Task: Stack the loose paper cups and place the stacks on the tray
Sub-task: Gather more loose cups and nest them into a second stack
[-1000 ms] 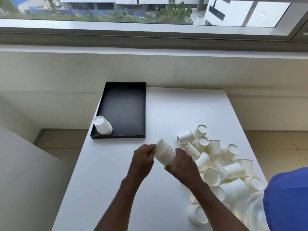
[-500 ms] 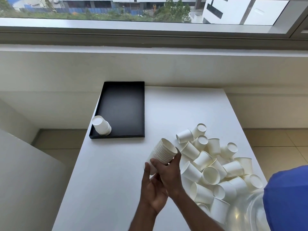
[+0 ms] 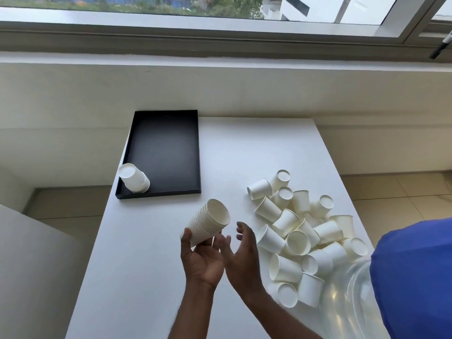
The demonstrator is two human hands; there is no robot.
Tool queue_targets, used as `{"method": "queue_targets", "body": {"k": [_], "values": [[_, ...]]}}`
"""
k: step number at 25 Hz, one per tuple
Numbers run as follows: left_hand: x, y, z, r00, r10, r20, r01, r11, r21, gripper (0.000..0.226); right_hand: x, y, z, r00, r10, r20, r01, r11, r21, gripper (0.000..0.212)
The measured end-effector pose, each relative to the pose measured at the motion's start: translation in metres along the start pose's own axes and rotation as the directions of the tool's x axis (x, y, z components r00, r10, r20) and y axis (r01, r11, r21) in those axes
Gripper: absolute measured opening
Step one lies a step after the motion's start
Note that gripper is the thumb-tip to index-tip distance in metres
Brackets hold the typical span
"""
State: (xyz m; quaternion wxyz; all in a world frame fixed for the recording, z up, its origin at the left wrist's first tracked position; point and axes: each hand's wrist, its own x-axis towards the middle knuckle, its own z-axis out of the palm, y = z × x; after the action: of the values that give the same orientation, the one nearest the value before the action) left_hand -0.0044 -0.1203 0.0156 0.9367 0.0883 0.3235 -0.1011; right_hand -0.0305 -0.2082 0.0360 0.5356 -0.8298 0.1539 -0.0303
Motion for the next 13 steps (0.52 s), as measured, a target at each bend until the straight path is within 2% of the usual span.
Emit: {"method": "queue_targets", "body": {"k": [1, 2, 3, 5, 7, 9, 13], "values": [[0.002, 0.005, -0.004, 1.0, 0.024, -0.002, -0.024, 0.999, 0.025, 0.073, -0.006, 0.017, -0.01, 0.989, -0.053, -0.142, 0.026, 0.982, -0.185, 0.056], [0.005, 0.008, -0.01, 0.999, 0.046, -0.007, -0.046, 0.997, 0.059, 0.076, -0.013, 0.038, -0.021, 0.968, -0.118, -0.223, 0.02, 0.917, -0.399, 0.056], [0.005, 0.01, -0.013, 0.999, 0.052, -0.008, -0.051, 0.995, 0.082, 0.077, -0.02, 0.058, -0.034, 0.964, -0.133, -0.229, -0.024, 0.817, -0.577, 0.061], [0.006, 0.017, -0.024, 0.999, 0.052, -0.012, -0.051, 0.994, 0.099, 0.065, -0.036, 0.09, -0.056, 0.99, -0.027, -0.137, -0.089, 0.632, -0.77, 0.077], [0.006, 0.021, -0.034, 0.998, 0.053, -0.042, -0.048, 0.992, 0.119, 0.063, -0.048, 0.111, -0.068, 0.992, 0.111, -0.059, -0.107, 0.508, -0.855, 0.088], [0.006, 0.022, -0.043, 0.997, 0.044, -0.066, -0.033, 0.988, 0.153, 0.08, -0.053, 0.123, -0.072, 0.973, 0.23, -0.008, -0.116, 0.46, -0.88, 0.091], [0.007, 0.025, -0.052, 0.994, 0.043, -0.097, -0.023, 0.979, 0.203, 0.094, -0.048, 0.102, -0.067, 0.967, 0.244, 0.078, -0.031, 0.414, -0.91, 0.081]]}}
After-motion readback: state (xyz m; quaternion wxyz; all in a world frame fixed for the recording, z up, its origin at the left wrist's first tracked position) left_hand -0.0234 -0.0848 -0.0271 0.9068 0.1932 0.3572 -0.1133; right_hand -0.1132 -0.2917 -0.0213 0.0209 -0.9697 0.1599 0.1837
